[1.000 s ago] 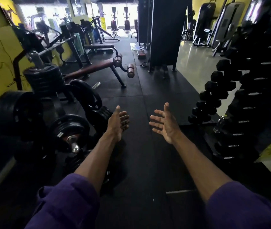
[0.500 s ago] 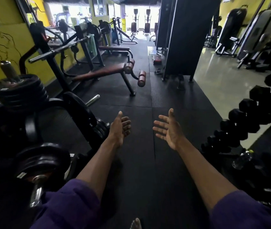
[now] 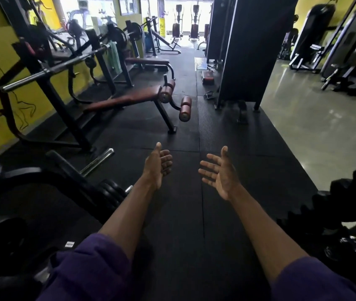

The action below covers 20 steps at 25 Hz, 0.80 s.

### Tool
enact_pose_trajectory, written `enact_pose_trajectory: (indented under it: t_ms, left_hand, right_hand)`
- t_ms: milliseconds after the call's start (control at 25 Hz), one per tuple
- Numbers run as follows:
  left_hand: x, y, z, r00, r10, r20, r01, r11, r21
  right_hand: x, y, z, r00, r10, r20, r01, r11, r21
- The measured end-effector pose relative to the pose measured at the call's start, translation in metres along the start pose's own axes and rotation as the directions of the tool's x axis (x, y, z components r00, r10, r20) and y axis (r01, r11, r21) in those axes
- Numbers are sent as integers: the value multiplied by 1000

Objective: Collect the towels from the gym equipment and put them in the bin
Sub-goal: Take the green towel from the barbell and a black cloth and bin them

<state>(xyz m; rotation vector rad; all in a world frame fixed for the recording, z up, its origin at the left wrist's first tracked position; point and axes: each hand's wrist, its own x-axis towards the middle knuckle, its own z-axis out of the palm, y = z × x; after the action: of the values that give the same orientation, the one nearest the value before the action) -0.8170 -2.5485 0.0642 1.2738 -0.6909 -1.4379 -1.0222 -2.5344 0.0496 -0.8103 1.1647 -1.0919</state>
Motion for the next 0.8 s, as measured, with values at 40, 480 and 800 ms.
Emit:
enact_pose_trajectory:
  t_ms: [40, 480, 800]
  left_hand:
    - [28, 6, 11, 1000, -6, -4, 6, 1000, 3]
    - [313, 85, 157, 1000, 14, -2, -14, 1000, 20]
    - [497, 117, 219, 999, -20, 43, 21, 999, -27]
  right_hand:
    - [28, -8, -4, 1000, -3, 6, 3, 1000, -5]
    - [345, -131, -66, 998, -30, 53, 32, 999, -38]
    - [552, -198, -90, 999, -29, 43, 31, 998, -50]
